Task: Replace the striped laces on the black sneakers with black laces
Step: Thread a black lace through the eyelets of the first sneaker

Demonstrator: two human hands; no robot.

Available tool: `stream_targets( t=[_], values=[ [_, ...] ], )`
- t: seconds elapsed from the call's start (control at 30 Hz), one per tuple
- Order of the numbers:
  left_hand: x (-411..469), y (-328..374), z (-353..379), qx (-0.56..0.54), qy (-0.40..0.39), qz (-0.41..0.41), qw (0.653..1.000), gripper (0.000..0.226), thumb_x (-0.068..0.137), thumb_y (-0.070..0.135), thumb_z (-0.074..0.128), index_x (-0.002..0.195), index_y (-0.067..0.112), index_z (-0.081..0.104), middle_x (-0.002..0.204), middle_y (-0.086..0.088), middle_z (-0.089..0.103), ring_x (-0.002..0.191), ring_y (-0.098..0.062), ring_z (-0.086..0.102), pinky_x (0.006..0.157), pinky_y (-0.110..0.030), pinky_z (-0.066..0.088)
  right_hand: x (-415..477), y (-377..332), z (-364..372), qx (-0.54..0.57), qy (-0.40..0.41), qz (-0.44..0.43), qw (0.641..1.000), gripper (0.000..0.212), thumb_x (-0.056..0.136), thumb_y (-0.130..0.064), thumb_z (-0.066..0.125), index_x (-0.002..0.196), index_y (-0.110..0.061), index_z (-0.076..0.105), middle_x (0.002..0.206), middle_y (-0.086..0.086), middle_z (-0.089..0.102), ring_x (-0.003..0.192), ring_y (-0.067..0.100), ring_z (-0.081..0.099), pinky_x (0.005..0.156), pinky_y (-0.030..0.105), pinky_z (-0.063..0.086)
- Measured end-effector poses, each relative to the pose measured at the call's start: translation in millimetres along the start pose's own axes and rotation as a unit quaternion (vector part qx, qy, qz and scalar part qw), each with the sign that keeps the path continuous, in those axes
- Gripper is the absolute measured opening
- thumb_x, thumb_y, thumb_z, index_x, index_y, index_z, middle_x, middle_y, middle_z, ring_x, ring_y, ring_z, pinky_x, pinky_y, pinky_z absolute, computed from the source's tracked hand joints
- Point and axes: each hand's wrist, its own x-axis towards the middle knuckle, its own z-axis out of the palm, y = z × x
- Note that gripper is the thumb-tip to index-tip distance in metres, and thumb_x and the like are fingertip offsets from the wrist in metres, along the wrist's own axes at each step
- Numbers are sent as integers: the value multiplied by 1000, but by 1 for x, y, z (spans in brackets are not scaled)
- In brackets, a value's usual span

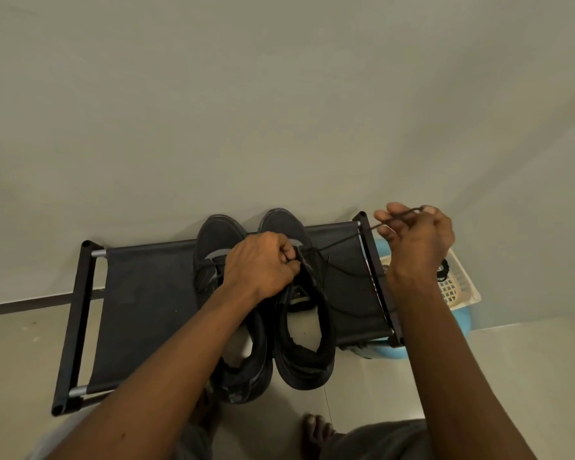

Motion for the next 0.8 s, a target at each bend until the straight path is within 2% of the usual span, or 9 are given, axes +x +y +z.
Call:
stream_targets(
  t=[0.07, 0.13, 0.27, 0.33, 0.37, 0.47, 0.53, 0.7, 0.8],
  values=[
    [0, 0, 1, -3, 0, 0, 1000, 9, 86, 37, 77, 91, 34, 72, 80, 18, 66, 81, -6, 62, 76, -28, 50, 5, 2, -6, -61, -10, -2, 998, 13, 107, -12, 39, 105, -13, 53, 65, 2, 60, 51, 14, 57, 48, 24, 44],
    [0, 0, 2, -8, 2, 4, 1000, 9, 86, 36, 77, 92, 34, 72, 80, 18, 66, 80, -6, 62, 76, -30, 52, 8, 14, -8, -209, -83, -28, 974, 11, 101, -18, 54, 96, -17, 64, 63, -4, 57, 54, 10, 52, 56, 29, 43],
    [1, 0, 3, -7, 2, 12, 1000, 9, 86, 36, 77, 93, 33, 72, 80, 17, 66, 80, -8, 62, 72, -28, 47, -11, 40, -1, -509, -312, -88, 797, 9, 94, -29, 69, 94, -25, 77, 88, -7, 74, 83, 10, 67, 79, 29, 52],
    [1, 0, 4, -4, 4, 12, 1000, 9, 85, 35, 76, 93, 34, 72, 80, 18, 65, 80, -8, 62, 72, -28, 48, -24, 48, 3, -583, -341, -120, 727, 15, 94, -30, 68, 103, -25, 78, 98, -3, 76, 91, 16, 70, 80, 30, 54],
    [2, -1, 4, -3, 5, 12, 1000, 10, 85, 35, 76, 94, 35, 72, 80, 18, 65, 80, -8, 62, 73, -29, 50, -29, 49, 5, -600, -332, -131, 716, 15, 94, -31, 67, 104, -25, 77, 98, -2, 76, 91, 18, 70, 78, 30, 53],
    [1, -3, 4, -4, 9, 14, 1000, 11, 85, 36, 76, 94, 35, 70, 80, 17, 65, 82, -8, 63, 73, -29, 51, -32, 48, 8, -610, -298, -158, 717, 14, 95, -33, 66, 100, -27, 77, 96, -3, 76, 88, 18, 70, 71, 26, 46],
    [1, -4, 4, -8, 12, 16, 1000, 13, 85, 38, 77, 94, 35, 68, 79, 17, 64, 80, -7, 63, 70, -28, 48, -31, 46, 8, -591, -280, -154, 741, 13, 94, -31, 66, 96, -28, 78, 92, -4, 76, 84, 17, 70, 70, 26, 46],
    [0, -3, 4, -1, 19, 21, 1000, 17, 86, 41, 76, 98, 35, 65, 78, 16, 65, 79, -7, 61, 70, -28, 43, -22, 35, 6, -473, -171, -145, 852, 12, 92, -29, 67, 86, -28, 78, 79, -8, 72, 75, 11, 64, 68, 27, 47],
    [-1, -3, 4, -7, 14, 19, 1000, 17, 85, 39, 77, 98, 34, 67, 78, 16, 65, 79, -7, 61, 71, -28, 43, -11, 28, 5, -321, -89, -104, 937, 11, 91, -25, 70, 81, -25, 75, 72, -7, 68, 69, 8, 61, 70, 27, 48]
  ],
)
